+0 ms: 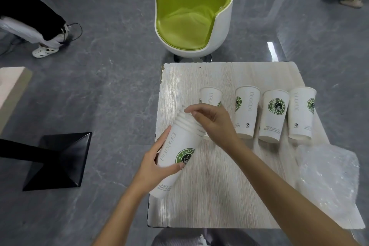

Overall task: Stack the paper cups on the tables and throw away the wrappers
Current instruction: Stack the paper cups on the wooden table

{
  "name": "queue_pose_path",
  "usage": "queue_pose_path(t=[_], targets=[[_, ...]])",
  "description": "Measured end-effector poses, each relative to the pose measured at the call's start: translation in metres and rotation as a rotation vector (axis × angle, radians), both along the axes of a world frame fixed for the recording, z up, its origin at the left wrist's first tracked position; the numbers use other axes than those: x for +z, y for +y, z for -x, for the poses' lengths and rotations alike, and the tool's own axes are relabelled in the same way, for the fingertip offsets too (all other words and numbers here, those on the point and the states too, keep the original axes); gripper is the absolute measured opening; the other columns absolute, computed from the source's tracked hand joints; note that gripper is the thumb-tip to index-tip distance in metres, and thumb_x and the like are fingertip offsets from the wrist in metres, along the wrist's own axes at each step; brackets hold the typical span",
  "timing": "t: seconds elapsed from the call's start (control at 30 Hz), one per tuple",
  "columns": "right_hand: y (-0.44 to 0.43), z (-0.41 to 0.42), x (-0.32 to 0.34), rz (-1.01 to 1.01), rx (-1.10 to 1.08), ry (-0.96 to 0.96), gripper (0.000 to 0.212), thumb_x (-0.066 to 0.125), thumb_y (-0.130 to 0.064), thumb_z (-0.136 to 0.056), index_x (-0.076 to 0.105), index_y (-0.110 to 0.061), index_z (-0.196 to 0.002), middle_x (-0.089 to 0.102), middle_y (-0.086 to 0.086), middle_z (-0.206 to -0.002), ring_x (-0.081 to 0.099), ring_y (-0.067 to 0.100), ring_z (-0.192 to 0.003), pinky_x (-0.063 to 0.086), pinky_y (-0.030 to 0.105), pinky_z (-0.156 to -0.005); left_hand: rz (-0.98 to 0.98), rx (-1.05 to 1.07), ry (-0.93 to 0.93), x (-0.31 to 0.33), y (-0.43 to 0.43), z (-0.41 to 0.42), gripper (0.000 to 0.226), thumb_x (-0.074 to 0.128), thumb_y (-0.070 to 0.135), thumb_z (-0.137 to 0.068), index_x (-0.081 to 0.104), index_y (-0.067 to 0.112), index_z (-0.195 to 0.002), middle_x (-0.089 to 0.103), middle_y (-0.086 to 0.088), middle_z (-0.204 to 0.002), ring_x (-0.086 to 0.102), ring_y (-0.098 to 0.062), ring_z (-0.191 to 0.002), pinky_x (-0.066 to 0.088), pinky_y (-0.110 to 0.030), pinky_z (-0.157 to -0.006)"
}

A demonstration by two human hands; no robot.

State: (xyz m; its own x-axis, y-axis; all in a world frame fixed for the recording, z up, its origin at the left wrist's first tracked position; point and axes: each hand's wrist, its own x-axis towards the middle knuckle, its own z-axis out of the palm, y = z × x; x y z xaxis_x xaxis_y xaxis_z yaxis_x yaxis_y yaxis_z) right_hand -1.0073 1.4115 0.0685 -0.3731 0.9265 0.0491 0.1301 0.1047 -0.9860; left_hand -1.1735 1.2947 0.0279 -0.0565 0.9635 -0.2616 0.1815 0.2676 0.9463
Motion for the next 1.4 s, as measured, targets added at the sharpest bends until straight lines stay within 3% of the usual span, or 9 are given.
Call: queue_pose_path(t=[0.3,0.57,0.73,0.9,1.0,1.27,1.4], targets=[[0.005,-0.002,-0.004,0.023,0.011,-0.011,0.014,0.059,-0.007,-0.09,0.07,-0.015,-0.091,0.068,-0.013,-0.092,0.061,-0.005,-0.092,0.044,0.011,-0.083,0.022,0.006,-0.018,-0.007,0.01,-0.003,0.097,0.083,0.003,-0.072,0.034,0.039,-0.147,0.063,0.02,-0.126,0.066,-0.01,-0.109,0.055,-0.021,-0.081],[0.034,-0.009,-0.008,0.023,-0.004,-0.038,0.015,0.055,-0.01,-0.093,0.07,-0.009,-0.096,0.069,-0.003,-0.087,0.062,0.006,-0.08,0.047,0.017,-0.077,0.041,0.004,-0.013,-0.011,0.022,-0.001,0.096,0.083,0.004,-0.073,0.032,0.036,-0.149,0.058,0.033,-0.126,0.063,-0.004,-0.112,0.053,-0.017,-0.082],[0.064,-0.022,-0.013,0.038,-0.082,-0.067,0.015,0.055,-0.01,-0.093,0.069,-0.005,-0.095,0.067,0.0,-0.08,0.061,0.004,-0.068,0.05,0.018,-0.071,0.066,0.019,-0.017,-0.016,0.027,0.003,0.096,0.083,0.003,-0.073,0.033,0.033,-0.149,0.053,0.039,-0.128,0.06,0.001,-0.115,0.052,-0.015,-0.083],[0.099,-0.032,-0.031,0.048,-0.138,-0.194,0.015,0.054,-0.016,-0.093,0.069,-0.016,-0.093,0.068,-0.002,-0.078,0.063,0.01,-0.071,0.055,0.031,-0.077,0.09,0.04,-0.018,-0.02,0.034,0.007,0.096,0.083,0.004,-0.072,0.033,0.037,-0.148,0.056,0.033,-0.129,0.06,-0.001,-0.114,0.052,-0.016,-0.083],[0.12,-0.036,-0.043,0.055,-0.165,-0.255,0.015,0.054,-0.019,-0.094,0.07,-0.017,-0.093,0.069,-0.001,-0.08,0.065,0.015,-0.074,0.055,0.038,-0.082,0.101,0.058,-0.017,-0.021,0.039,0.007,0.095,0.082,0.001,-0.073,0.034,0.037,-0.147,0.054,0.042,-0.124,0.059,0.005,-0.112,0.05,-0.009,-0.079],[0.152,-0.032,-0.066,0.003,-0.153,-0.43,0.015,0.054,-0.022,-0.094,0.069,-0.02,-0.094,0.068,-0.006,-0.095,0.06,0.012,-0.089,0.045,0.025,-0.081,0.126,0.095,-0.019,-0.025,0.053,0.008,0.095,0.082,0.002,-0.073,0.036,0.043,-0.144,0.059,0.029,-0.127,0.061,0.006,-0.108,0.051,-0.011,-0.078],[0.16,-0.029,-0.074,0.008,-0.092,-0.504,0.016,0.053,-0.02,-0.094,0.069,-0.018,-0.098,0.066,-0.001,-0.103,0.055,0.009,-0.086,0.04,0.022,-0.079,0.126,0.08,-0.014,-0.024,0.057,0.009,0.095,0.082,0.004,-0.073,0.034,0.039,-0.147,0.055,0.038,-0.126,0.06,0.004,-0.112,0.052,-0.014,-0.081]])
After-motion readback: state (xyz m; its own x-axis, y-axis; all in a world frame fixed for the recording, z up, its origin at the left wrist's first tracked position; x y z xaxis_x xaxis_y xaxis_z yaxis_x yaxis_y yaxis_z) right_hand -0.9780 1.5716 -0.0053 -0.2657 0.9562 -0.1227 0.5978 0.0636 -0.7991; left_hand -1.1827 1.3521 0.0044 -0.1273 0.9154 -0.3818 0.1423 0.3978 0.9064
